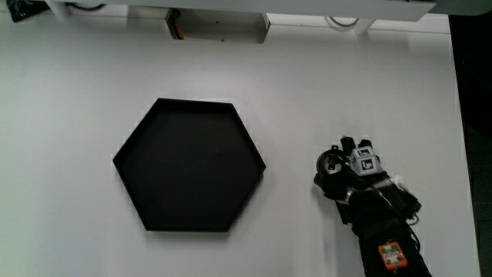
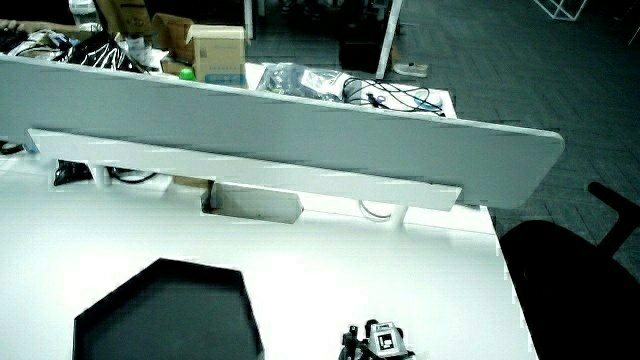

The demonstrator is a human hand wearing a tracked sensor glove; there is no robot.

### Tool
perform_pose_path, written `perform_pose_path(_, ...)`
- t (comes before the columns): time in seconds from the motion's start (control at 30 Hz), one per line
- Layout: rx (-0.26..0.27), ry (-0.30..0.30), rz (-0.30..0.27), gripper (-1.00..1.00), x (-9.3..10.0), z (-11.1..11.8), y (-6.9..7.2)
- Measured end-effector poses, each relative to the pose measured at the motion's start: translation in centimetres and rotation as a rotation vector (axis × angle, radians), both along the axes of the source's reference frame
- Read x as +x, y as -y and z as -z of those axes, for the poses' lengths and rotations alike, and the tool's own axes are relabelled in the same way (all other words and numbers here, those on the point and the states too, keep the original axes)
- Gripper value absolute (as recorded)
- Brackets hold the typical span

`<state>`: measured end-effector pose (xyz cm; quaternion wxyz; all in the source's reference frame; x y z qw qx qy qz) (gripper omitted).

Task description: Pick black tape from desk

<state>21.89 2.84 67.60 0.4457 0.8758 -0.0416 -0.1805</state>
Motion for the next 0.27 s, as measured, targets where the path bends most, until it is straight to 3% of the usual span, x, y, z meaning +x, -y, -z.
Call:
perform_pose_path(0.1,0.063,0.085,0.002,1.0,-0.2,1.7,0.5)
perform_pose_path(0.27,0.196,0.17,0.016,1.0,-2.0,4.7,1.4)
